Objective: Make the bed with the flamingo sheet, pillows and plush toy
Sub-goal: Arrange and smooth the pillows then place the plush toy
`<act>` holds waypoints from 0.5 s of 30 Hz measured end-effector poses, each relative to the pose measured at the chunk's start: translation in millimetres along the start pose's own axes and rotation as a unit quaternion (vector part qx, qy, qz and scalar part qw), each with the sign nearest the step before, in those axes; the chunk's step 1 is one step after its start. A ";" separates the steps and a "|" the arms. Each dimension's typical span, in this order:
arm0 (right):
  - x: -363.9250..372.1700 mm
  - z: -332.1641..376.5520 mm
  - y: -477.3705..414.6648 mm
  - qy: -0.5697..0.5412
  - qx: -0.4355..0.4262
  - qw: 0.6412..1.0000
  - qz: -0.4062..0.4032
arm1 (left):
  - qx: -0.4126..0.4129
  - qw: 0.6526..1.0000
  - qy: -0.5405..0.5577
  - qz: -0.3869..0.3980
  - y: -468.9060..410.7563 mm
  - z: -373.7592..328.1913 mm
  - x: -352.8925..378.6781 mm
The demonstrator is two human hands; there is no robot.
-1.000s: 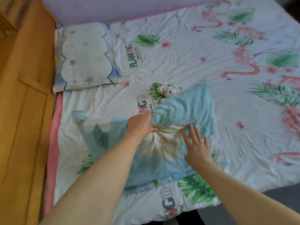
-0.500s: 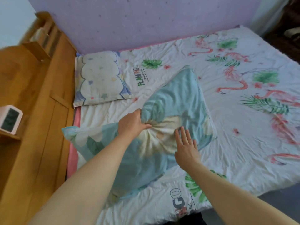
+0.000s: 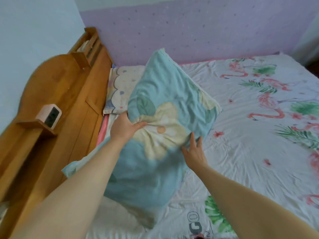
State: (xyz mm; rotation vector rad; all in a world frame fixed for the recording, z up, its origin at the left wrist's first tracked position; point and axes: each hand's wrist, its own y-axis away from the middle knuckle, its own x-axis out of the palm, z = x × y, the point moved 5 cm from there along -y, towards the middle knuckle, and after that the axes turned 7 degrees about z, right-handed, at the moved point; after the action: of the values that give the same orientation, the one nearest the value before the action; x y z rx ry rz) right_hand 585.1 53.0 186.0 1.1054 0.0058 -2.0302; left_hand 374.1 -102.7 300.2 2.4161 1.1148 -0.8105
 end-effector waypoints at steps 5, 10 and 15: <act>4.1 10.5 0.9 -0.067 -0.017 0.998 -0.005 | -0.028 0.993 0.110 -0.035 15.7 8.8 -19.5; 6.4 17.5 -6.1 -0.051 -0.008 0.999 0.015 | -0.062 0.973 0.214 -0.059 31.4 24.7 -29.3; 19.9 15.4 -19.9 -0.079 -0.008 0.994 0.076 | -0.120 0.945 0.286 -0.103 50.4 48.5 -31.7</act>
State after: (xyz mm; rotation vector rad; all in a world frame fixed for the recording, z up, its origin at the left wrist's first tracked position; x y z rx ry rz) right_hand 555.5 48.1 174.5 0.9059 -0.1382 -1.9715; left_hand 379.6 -178.1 286.8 2.4059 1.5878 0.0067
